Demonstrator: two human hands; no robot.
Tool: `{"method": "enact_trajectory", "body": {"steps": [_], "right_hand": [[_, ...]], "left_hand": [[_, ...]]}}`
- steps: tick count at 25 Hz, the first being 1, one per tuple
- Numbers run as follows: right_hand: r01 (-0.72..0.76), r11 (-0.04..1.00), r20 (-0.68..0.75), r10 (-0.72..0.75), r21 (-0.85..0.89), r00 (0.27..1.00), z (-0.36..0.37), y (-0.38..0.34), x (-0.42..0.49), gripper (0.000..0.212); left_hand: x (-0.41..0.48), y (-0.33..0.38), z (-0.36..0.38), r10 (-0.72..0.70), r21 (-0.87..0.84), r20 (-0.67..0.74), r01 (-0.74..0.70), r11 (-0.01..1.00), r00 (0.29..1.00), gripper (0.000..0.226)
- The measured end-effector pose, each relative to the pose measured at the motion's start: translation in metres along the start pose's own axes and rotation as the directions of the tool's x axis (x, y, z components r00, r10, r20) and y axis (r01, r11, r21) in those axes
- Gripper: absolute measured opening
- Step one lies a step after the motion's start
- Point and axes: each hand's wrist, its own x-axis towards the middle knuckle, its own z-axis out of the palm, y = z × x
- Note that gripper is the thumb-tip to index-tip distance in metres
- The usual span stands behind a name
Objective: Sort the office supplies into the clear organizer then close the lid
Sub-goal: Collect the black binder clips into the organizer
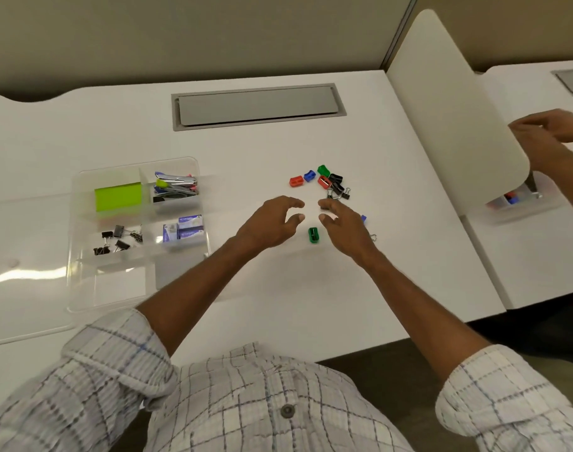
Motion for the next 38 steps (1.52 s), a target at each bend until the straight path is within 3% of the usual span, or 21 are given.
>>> {"method": "enact_trajectory", "body": {"steps": [4,9,12,16,20,23,26,31,34,36,38], "right_hand": [[-0.019,0.982,-0.147,-0.009,-0.19,0.989,-0.014,0.041,-0.001,0.027],[-0.068,0.939,-0.213,-0.006,-0.337,0.977,-0.02,0.087,-0.014,0.02],[-0.089,0.937,-0.212,0.016,-0.339,0.977,-0.023,0.097,-0.016,0.032],[-0.083,0.944,-0.228,0.009,-0.318,0.974,-0.02,0.093,-0.018,0.029],[-0.15,0.978,-0.194,0.121,-0.143,0.974,-0.019,0.085,-0.018,0.029],[-0.067,0.997,-0.134,0.061,-0.042,0.989,-0.025,0.079,-0.017,0.037],[0.007,0.999,-0.141,-0.013,-0.042,0.99,-0.031,0.074,-0.012,0.036],[0.045,0.996,-0.219,-0.06,-0.073,0.974,-0.03,0.064,0.011,0.023],[0.091,0.985,-0.214,-0.121,-0.146,0.969,-0.019,0.058,0.029,0.025],[0.151,0.967,-0.184,-0.19,-0.207,0.964,-0.012,0.055,0.04,0.017],[0.189,0.939,-0.107,-0.227,-0.287,0.968,-0.004,0.052,0.051,0.024]], "left_hand": [[0.028,0.023,0.02,-0.001,0.041,0.05,-0.001,0.999,0.999,0.042],[0.058,0.038,0.045,-0.013,0.185,0.129,-0.011,0.983,0.992,0.048],[0.073,0.041,0.06,0.009,0.262,0.171,-0.054,0.964,0.985,0.051],[0.084,0.037,0.075,0.007,0.36,0.163,-0.066,0.931,0.987,0.049],[0.089,0.03,0.081,-0.01,0.386,0.114,-0.035,0.922,0.993,0.046],[0.09,0.023,0.078,-0.037,0.346,0.104,-0.001,0.938,0.994,0.039],[0.09,0.018,0.073,-0.054,0.233,0.081,0.034,0.972,0.995,0.034],[0.081,0.013,0.059,-0.178,-0.197,-0.13,0.151,0.969,0.975,0.027],[0.077,0.007,0.05,-0.34,-0.461,-0.195,0.22,0.86,0.92,0.025],[0.073,0.002,0.045,-0.442,-0.653,-0.135,0.256,0.713,0.887,0.027],[0.066,-0.005,0.04,-0.476,-0.724,-0.093,0.268,0.635,0.875,0.029]]}}
